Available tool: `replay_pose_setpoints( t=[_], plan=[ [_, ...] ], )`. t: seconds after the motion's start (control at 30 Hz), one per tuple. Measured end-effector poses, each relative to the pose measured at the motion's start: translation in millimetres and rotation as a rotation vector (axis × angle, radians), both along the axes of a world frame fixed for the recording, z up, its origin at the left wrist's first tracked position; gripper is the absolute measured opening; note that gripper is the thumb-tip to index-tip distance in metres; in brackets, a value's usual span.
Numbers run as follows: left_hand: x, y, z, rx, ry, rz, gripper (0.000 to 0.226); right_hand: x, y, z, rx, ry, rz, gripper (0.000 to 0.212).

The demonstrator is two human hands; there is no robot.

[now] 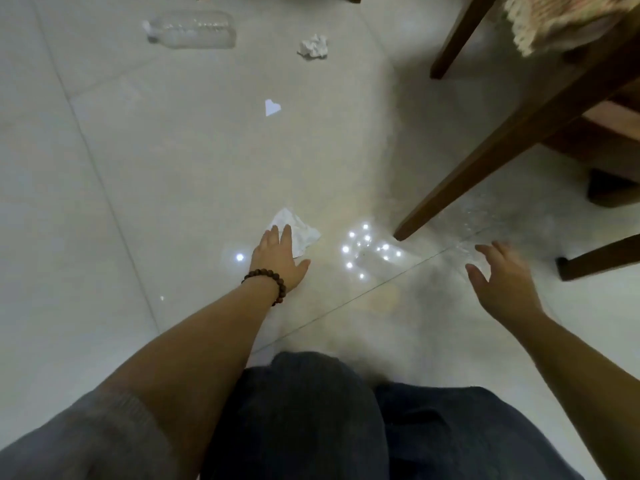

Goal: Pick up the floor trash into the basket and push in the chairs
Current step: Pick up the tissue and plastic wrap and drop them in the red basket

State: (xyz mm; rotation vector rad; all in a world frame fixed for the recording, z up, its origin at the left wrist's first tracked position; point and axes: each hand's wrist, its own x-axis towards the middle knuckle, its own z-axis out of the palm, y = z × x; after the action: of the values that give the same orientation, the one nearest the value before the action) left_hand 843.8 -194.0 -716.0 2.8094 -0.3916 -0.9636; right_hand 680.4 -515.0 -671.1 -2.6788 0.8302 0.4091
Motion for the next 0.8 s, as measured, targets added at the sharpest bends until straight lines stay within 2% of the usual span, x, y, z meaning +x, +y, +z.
replay_pose_setpoints(
  t=[0.13, 0.2, 0.27, 0.4, 0.47, 0.63, 0.73, 0.8],
  plan=[
    [32, -3, -62, 0.041, -0.022, -0.129, 0.091, 9, -18, -46, 0.006, -0.006, -0.072, 0.044],
    [42, -4, -82, 0.091, 0.000, -0.206, 0.089, 6, -23, -59, 0.004, -0.013, -0.094, 0.045],
    [45, -5, -94, 0.107, 0.010, -0.229, 0.077, 4, -29, -65, 0.002, -0.030, -0.103, 0.045],
    [43, -9, -97, 0.038, -0.146, -0.206, 0.043, -1, -42, -65, -0.003, -0.036, -0.116, 0.048],
    [45, -18, -91, -0.003, -0.160, -0.222, 0.031, 1, -50, -65, -0.021, -0.032, -0.101, 0.053],
    [65, -64, -63, -0.173, -0.152, -0.255, 0.025, 37, -76, -73, -0.075, 0.083, -0.104, 0.078],
    [75, -90, -50, -0.257, -0.198, -0.286, 0.023, 62, -86, -85, -0.087, 0.170, -0.243, 0.101],
    [77, -98, -45, -0.289, -0.225, -0.292, 0.021, 71, -90, -94, -0.019, 0.199, -0.380, 0.115]
  ],
)
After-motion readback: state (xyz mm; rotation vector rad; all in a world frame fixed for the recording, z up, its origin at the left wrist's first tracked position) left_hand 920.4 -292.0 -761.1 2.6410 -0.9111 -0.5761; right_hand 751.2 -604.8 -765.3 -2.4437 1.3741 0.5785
